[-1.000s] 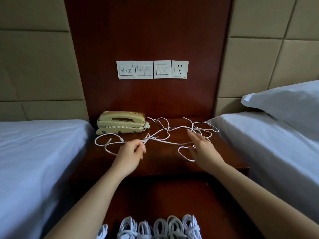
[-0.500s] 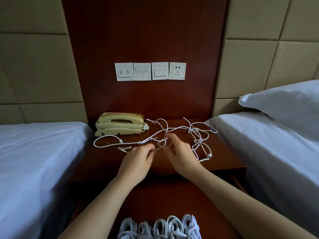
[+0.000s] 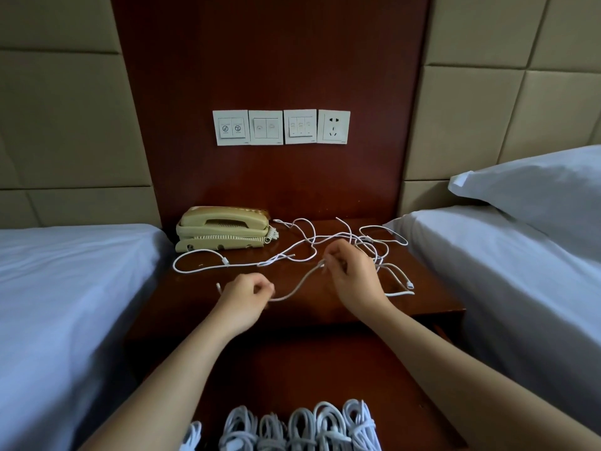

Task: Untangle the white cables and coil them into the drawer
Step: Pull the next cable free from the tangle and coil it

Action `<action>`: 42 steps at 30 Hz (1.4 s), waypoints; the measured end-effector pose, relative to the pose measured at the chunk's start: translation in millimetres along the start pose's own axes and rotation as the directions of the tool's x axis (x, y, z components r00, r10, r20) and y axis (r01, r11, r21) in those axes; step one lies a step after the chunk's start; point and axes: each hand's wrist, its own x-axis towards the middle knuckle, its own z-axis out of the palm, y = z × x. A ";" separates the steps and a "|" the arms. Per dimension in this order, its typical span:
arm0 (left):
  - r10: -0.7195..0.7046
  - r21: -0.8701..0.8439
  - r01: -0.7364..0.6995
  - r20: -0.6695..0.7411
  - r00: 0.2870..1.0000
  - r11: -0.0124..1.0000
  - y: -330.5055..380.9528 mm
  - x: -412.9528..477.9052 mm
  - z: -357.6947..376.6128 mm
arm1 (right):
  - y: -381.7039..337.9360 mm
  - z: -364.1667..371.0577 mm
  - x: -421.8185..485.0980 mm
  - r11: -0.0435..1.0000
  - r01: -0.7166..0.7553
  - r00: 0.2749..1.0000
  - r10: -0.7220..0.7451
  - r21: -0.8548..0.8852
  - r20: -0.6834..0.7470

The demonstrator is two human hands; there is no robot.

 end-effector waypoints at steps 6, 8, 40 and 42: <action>-0.110 0.371 0.124 -0.060 0.992 0.920 -1.8 1.0 -7.6 | -2.0 4.6 1.0 0.995 0.088 0.993 -0.084 0.039 -0.081; -0.135 0.314 0.136 -0.024 0.991 0.940 -4.2 2.9 -6.7 | -1.6 4.3 0.9 0.991 0.121 0.988 -0.114 0.063 -0.104; -0.113 0.249 0.120 -0.041 0.993 0.961 9.1 -0.7 5.3 | -12.5 -23.8 7.5 0.980 0.156 0.985 -0.144 0.122 -0.100; -0.136 0.302 0.117 0.045 0.990 0.946 12.0 -2.9 3.3 | -13.3 -23.0 6.8 0.971 0.177 0.983 -0.166 0.158 -0.079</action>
